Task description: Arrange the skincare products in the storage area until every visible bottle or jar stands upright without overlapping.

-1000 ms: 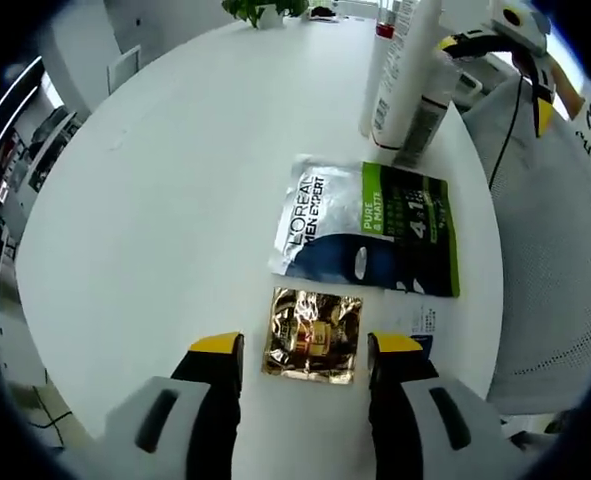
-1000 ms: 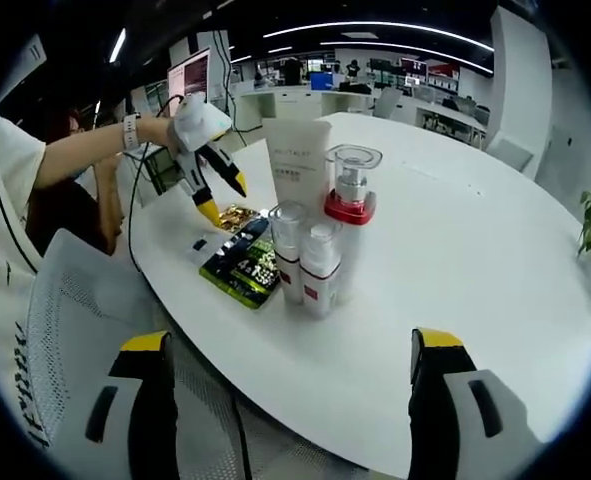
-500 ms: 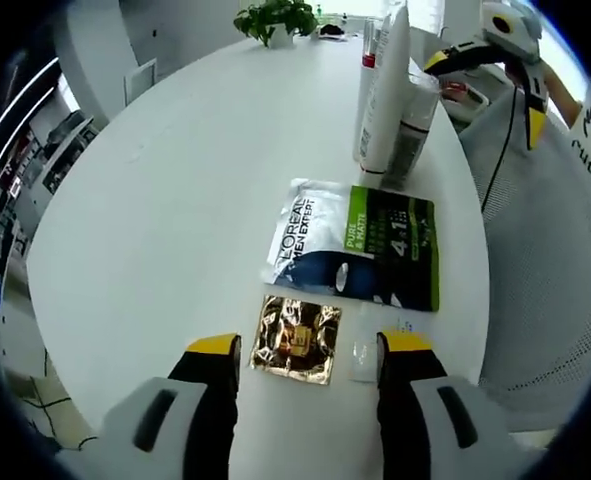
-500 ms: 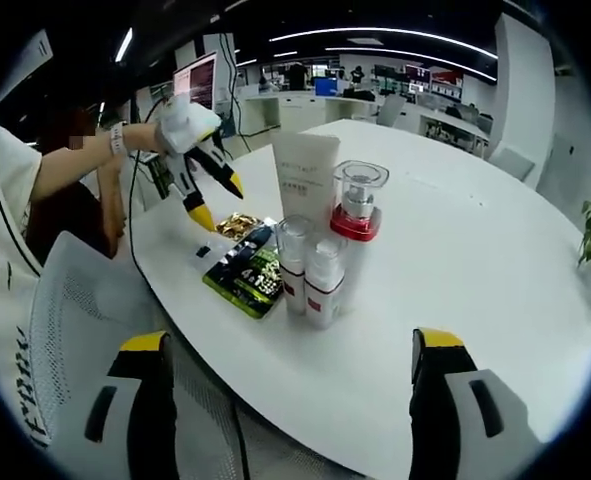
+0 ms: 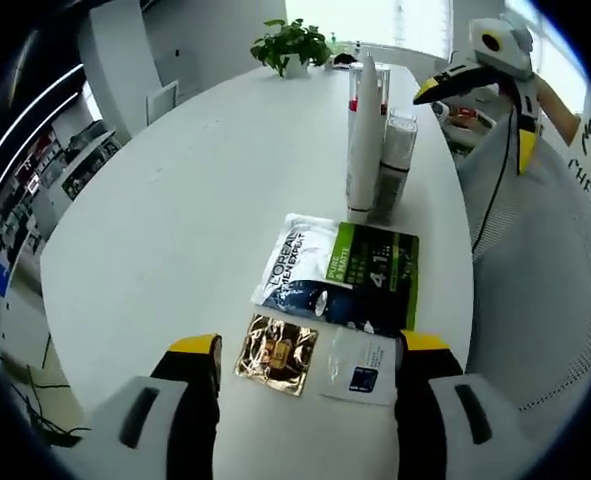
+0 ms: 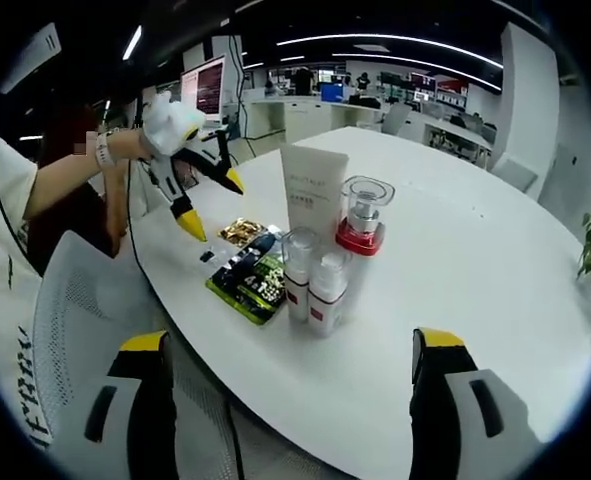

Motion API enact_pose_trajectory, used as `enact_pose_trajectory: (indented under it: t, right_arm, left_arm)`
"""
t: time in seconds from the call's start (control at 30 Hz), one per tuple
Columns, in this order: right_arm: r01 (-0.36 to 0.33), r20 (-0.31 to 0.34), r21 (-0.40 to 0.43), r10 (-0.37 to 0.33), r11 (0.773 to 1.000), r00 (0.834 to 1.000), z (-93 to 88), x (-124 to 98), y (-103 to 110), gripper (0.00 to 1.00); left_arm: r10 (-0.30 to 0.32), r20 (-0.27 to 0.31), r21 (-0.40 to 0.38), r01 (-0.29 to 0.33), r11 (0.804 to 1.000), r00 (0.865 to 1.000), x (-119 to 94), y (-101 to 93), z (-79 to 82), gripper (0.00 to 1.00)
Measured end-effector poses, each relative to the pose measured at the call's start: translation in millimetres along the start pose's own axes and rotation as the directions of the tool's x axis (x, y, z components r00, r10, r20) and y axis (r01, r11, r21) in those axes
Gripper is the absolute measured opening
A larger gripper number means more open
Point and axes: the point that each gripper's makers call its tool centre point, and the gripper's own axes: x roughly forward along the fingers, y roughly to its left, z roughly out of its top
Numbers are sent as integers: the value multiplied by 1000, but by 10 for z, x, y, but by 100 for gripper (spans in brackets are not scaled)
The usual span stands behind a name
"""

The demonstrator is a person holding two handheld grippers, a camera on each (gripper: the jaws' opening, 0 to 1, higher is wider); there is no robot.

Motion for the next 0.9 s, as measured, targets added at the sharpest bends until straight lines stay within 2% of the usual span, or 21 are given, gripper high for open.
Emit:
enact_pose_trajectory:
  t: [0.17, 0.23, 0.27, 0.3, 0.47, 0.8, 0.9]
  right_arm:
    - [-4, 3, -8, 4, 1000, 1000, 21, 2, 13, 99]
    - [-5, 7, -13, 5, 1000, 1000, 40, 0, 19, 99]
    - [-6, 8, -15, 6, 1000, 1000, 47, -2, 20, 99]
    - [-6, 9, -18, 6, 1000, 1000, 56, -2, 20, 99]
    - [-9, 10, -33, 9, 999, 1000, 88, -2, 24, 99]
    - [-10, 14, -42, 11, 999, 1000, 126, 3, 36, 99]
    - [-7, 20, -40, 8, 999, 1000, 140, 2, 31, 99]
  left_arm:
    - [20, 58, -30, -19, 999, 998, -100, -42, 84, 76]
    - [16, 72, -44, -13, 999, 997, -119, -19, 66, 77]
    - [4, 114, -78, 5, 997, 993, -127, -34, 106, 78]
    - [-4, 126, -87, 15, 996, 992, -140, -47, 110, 78]
    - [28, 119, -80, -18, 997, 992, -193, -39, 73, 81]
    - [93, 181, -130, -70, 989, 979, -321, -28, 104, 91]
    - [114, 198, -144, -86, 986, 974, -360, -57, 105, 98]
